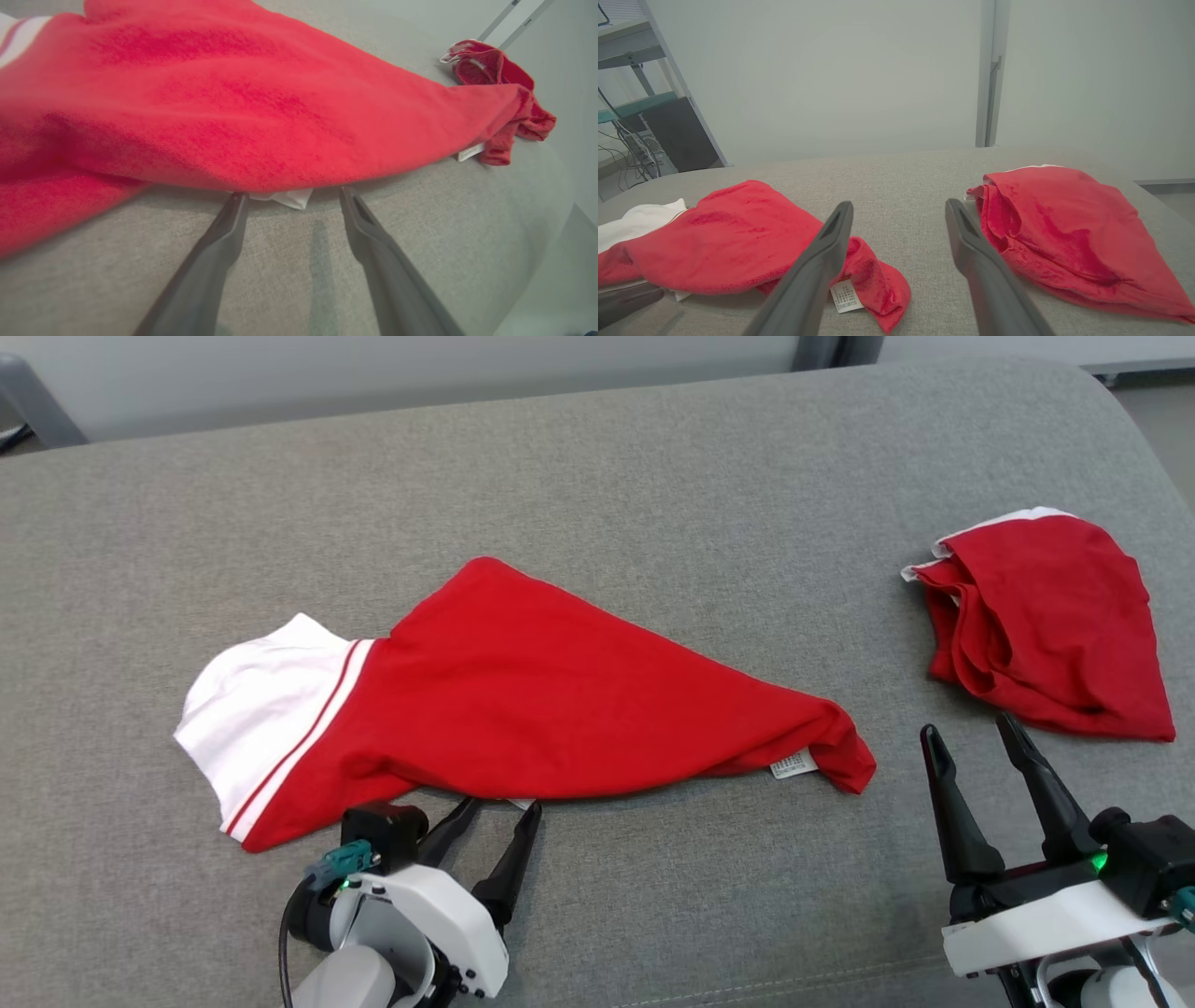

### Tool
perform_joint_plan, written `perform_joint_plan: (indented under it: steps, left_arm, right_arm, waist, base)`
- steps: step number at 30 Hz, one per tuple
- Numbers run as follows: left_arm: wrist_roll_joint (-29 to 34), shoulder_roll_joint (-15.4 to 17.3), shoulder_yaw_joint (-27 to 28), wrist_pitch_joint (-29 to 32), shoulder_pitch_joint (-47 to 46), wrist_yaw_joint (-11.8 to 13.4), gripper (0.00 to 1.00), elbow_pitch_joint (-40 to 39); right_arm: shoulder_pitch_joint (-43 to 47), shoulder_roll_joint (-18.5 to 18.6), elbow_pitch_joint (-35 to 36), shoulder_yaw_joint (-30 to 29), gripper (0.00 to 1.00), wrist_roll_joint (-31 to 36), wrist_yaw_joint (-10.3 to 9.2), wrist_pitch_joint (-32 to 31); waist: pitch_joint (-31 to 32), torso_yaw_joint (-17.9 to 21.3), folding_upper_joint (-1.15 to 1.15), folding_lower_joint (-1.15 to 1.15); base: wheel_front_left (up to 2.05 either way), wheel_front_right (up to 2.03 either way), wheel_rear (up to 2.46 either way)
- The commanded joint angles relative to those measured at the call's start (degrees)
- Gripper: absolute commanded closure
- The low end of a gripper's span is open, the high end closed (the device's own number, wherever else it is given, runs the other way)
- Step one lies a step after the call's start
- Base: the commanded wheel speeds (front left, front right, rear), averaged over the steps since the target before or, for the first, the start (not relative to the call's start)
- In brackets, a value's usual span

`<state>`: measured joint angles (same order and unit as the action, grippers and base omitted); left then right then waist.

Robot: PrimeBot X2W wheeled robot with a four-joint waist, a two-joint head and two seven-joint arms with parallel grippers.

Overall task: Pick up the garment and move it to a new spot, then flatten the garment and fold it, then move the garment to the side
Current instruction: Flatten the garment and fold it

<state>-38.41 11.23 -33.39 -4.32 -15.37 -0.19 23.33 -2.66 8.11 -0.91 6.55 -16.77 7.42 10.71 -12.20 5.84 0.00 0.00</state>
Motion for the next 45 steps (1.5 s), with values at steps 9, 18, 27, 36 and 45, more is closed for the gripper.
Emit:
perform_joint_plan:
  steps: [9, 18, 27, 36, 45]
  left_arm:
    - [-0.1, -2.5, 2.3, -4.5, -10.9, -2.1, 0.0, 13.4]
    - [-0.3, -3.7, 1.7, -5.6, -11.9, -2.6, 1.0, 19.1]
    - [-0.1, 0.6, 1.8, -4.9, -5.0, 0.4, 1.0, 7.0]
    - [-1.5, 6.9, 4.8, 0.5, 4.9, 8.5, 1.0, -9.8]
    - [-4.3, 13.1, 12.5, 2.9, 15.3, 18.2, 1.0, -20.9]
  right_arm:
    - [-3.1, 0.9, 0.6, 0.8, 0.0, -0.6, 0.07, 1.6]
    - [-3.2, 0.4, -0.4, 0.0, 0.0, -0.9, 0.07, 2.4]
    - [-2.9, 0.9, -0.3, -0.9, 0.0, -1.2, 0.07, 2.4]
    - [-2.6, 1.5, 0.1, -1.6, 0.0, -1.0, 0.07, 1.7]
    - [-2.2, 1.5, 0.9, -2.4, 0.0, -0.8, 0.07, 0.9]
  waist:
    - [-3.7, 4.0, 0.0, 0.0]
    - [-3.7, 3.5, 0.0, 0.0]
    - [-2.9, -1.5, 0.0, 0.0]
    - [-1.7, -5.8, 0.0, 0.0]
    - [-2.0, -8.0, 0.0, 0.0]
  base:
    - [0.0, 0.0, 0.0]
    - [0.0, 0.0, 0.0]
    - [0.0, 0.0, 0.0]
    - [0.0, 0.0, 0.0]
    - [0.0, 0.0, 0.0]
